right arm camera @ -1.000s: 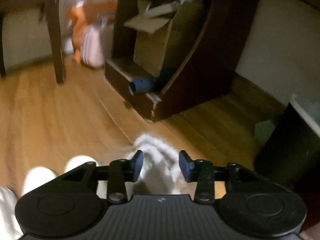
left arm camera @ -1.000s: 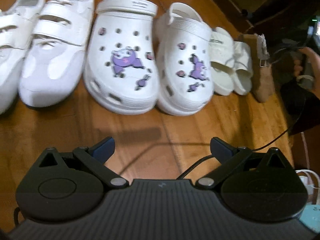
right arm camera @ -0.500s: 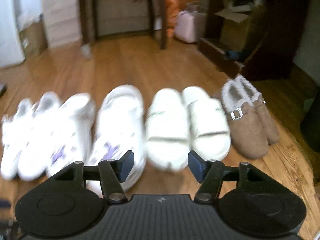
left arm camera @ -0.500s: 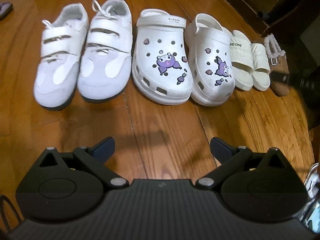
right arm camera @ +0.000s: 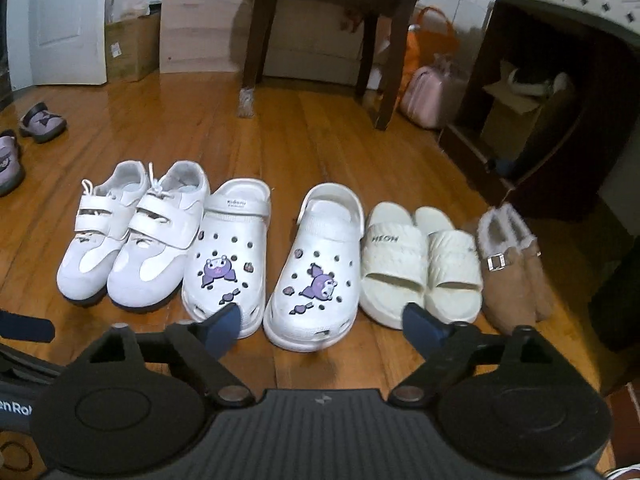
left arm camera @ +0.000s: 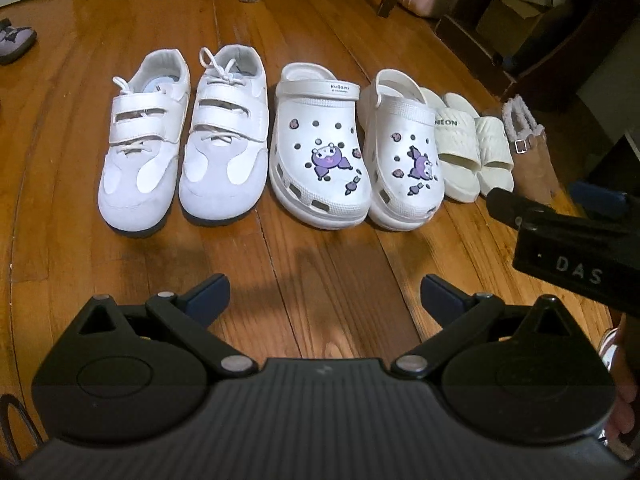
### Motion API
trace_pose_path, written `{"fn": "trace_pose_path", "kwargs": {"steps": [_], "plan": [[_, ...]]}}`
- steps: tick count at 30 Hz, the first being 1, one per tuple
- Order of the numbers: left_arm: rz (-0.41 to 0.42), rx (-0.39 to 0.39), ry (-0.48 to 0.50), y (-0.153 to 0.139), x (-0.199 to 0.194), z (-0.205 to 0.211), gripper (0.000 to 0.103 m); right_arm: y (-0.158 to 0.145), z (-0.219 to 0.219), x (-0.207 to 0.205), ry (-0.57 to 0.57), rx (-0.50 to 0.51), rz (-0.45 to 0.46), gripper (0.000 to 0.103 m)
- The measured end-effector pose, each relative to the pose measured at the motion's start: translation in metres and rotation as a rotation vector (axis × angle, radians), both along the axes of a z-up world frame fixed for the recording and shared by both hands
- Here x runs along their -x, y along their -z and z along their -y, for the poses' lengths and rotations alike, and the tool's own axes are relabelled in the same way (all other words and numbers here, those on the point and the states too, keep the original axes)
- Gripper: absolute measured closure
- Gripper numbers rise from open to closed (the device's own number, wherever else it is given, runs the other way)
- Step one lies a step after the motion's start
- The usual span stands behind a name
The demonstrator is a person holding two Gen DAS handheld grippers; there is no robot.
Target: Organize scattered shoes
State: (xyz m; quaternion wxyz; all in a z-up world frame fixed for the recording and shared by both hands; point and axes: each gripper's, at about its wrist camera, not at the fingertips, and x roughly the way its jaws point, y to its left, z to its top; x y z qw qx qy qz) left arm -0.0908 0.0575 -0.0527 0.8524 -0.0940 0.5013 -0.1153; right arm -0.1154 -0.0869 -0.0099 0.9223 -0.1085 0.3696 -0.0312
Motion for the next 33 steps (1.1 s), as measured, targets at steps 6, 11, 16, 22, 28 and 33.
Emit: {"fn": "trace_pose_path", "kwargs": {"steps": [6,11,16,22,28,33], "plan": [[0.010,-0.027,0.014,-0.003,0.003,0.011,0.000,-0.001,-0.001,0.001,0.020,0.025,-0.011,0.006],[0.028,-0.038,0.034,-0.007,0.008,0.020,0.000,0.000,0.011,0.000,0.057,-0.004,-0.038,0.004],[0.029,-0.054,0.050,-0.006,0.011,0.024,0.000,0.008,0.020,0.001,0.109,-0.028,-0.055,0.004],[-0.007,-0.148,0.041,0.007,0.008,0.030,0.000,0.013,0.020,0.001,0.132,-0.066,-0.038,0.004],[-0.020,-0.152,0.037,0.011,0.007,0.028,0.000,0.021,0.018,-0.001,0.142,-0.081,-0.053,0.004],[-0.028,-0.144,0.033,0.013,0.007,0.025,0.000,0.023,0.019,0.000,0.147,-0.106,-0.058,0.004]]}}
